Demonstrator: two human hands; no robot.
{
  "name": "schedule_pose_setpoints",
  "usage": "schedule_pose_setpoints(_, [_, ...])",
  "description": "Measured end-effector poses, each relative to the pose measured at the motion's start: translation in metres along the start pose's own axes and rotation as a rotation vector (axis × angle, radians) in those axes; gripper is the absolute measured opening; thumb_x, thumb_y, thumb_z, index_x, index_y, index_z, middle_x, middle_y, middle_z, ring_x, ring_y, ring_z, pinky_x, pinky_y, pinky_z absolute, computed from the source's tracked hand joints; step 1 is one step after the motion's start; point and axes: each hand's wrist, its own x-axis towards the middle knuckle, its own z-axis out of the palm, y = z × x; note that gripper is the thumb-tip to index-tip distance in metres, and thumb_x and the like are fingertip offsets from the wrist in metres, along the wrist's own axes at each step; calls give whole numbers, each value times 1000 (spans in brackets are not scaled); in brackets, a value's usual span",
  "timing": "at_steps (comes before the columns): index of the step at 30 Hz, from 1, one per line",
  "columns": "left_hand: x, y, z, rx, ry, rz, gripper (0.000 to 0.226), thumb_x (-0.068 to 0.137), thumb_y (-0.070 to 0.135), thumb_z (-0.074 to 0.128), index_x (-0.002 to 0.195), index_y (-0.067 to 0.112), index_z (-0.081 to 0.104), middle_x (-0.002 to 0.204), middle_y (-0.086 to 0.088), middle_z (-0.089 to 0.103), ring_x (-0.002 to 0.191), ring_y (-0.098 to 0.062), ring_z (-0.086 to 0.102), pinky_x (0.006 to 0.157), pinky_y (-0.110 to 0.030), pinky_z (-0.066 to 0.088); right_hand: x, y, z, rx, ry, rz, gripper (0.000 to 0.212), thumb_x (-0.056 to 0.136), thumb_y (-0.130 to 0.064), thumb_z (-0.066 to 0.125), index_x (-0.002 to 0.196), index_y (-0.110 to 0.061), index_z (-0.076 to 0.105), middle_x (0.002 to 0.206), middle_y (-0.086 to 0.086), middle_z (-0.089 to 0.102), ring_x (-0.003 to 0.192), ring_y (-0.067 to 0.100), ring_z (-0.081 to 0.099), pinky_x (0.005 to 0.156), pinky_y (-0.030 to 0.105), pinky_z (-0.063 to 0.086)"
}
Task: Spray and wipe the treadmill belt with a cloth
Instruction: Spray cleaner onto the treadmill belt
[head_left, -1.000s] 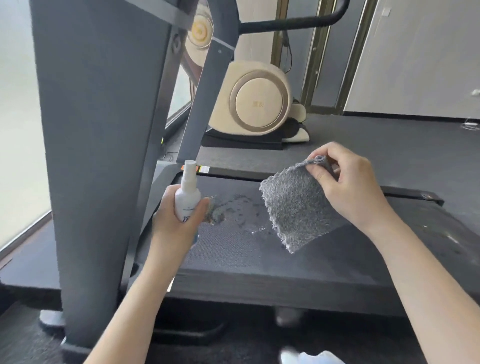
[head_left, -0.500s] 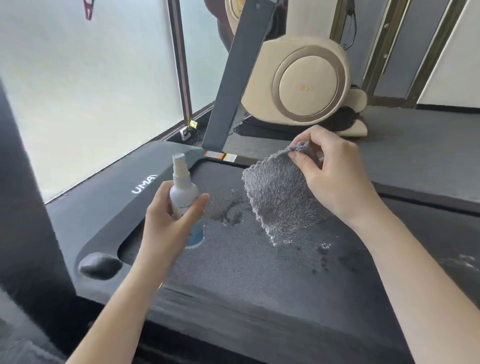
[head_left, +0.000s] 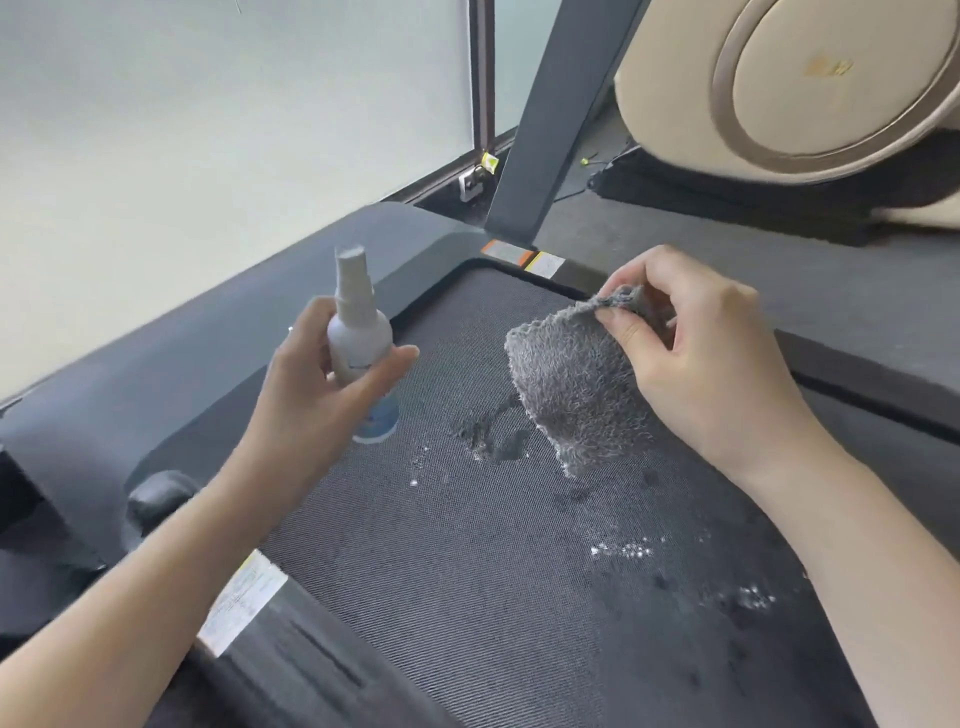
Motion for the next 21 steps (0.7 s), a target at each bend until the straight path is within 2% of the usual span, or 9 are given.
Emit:
schedule_pose_setpoints(3, [5,-12,0,54,-24,-52,37,73,55,79,93,41,51,80,9,60,73,-17,58,72,-38,52,6,15,13,35,-35,28,5,85,-8,65,86,-11,62,71,-19,50,71,-12,49,64,1,33])
schedule_pose_setpoints(4, [5,-18,-2,68,-29,-76,38,72,57,77,94,41,51,78,10,60,73,-18,59,73,-39,52,7,19,19,53,-37,38,5,85,-8,65,85,-11,62,73,-19,52,72,-13,49,64,0,33])
schedule_pose_setpoints(6, [3,-34,-6,57,-28,-102,34,68,54,70,93,38,53,83,-1,63,80,-31,62,78,-50,53,5,26,32,68,-49,49,7,85,-8,66,84,-13,61,75,-17,54,73,-13,49,65,1,34])
schedule_pose_setpoints(9, [3,-57,-10,-21,7,-101,30,66,46,70,88,31,58,87,-12,65,84,-40,63,83,-57,52,6,33,52,75,-69,21,9,85,-8,66,83,-15,60,77,-15,57,76,-13,50,66,1,34])
schedule_pose_setpoints(14, [12,-81,-23,-97,46,-81,30,59,34,77,85,24,65,83,-5,73,78,-30,70,79,-39,56,12,31,87,98,-80,-59,9,84,-7,67,82,-15,62,71,-17,54,73,-14,50,67,1,35])
schedule_pose_setpoints(17, [14,-91,-38,-89,62,-105,24,63,20,76,84,27,68,74,-3,67,67,-24,63,71,-37,52,11,28,103,116,-80,-77,9,83,-7,67,82,-14,62,68,-18,52,71,-15,50,66,1,35])
schedule_pose_setpoints(19, [13,-96,-46,-57,60,-137,20,65,31,76,81,24,67,73,-6,63,63,-21,60,66,-34,50,9,27,110,115,-84,-80,9,83,-7,67,82,-14,62,69,-16,53,72,-14,50,66,1,35])
schedule_pose_setpoints(21, [8,-98,-53,-50,58,-201,45,65,61,71,73,17,66,67,-8,63,58,-19,60,67,-34,48,6,25,115,111,-95,-73,10,83,-8,67,81,-15,62,72,-15,56,74,-12,51,66,2,35])
